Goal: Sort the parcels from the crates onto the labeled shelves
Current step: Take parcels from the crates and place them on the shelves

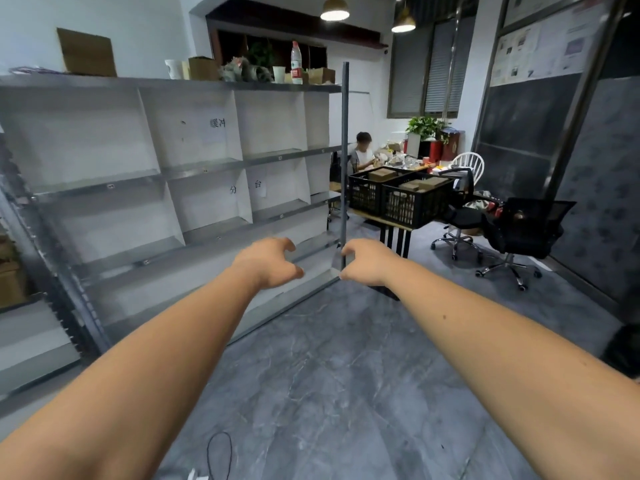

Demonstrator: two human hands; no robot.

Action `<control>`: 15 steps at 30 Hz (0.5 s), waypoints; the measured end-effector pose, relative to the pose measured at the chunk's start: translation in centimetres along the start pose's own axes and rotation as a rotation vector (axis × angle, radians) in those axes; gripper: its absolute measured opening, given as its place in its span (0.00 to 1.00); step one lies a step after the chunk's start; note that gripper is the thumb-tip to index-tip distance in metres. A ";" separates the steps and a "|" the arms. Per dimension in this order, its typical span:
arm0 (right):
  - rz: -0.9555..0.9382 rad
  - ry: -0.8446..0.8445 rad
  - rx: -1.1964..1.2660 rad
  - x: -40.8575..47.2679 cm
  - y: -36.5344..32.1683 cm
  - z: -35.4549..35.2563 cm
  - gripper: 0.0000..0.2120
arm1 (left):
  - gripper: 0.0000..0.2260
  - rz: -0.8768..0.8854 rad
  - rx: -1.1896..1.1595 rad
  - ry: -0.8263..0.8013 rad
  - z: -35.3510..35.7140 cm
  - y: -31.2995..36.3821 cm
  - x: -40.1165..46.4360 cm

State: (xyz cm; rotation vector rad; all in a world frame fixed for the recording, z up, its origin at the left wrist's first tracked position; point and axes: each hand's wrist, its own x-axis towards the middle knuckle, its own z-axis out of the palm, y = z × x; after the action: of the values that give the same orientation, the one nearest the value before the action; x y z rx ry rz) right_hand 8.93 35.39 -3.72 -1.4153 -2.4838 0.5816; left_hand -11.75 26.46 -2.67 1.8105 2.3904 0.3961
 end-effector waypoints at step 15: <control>0.018 -0.033 0.016 22.9 13.5 -5.0 0.31 | 0.30 0.024 0.071 -0.005 4.8 5.4 24.2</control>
State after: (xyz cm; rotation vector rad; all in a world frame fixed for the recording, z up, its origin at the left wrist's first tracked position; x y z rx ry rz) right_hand 9.52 62.42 -5.20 -1.4354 -2.4877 0.6324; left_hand -12.31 51.71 -4.24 1.8683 2.4118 0.3126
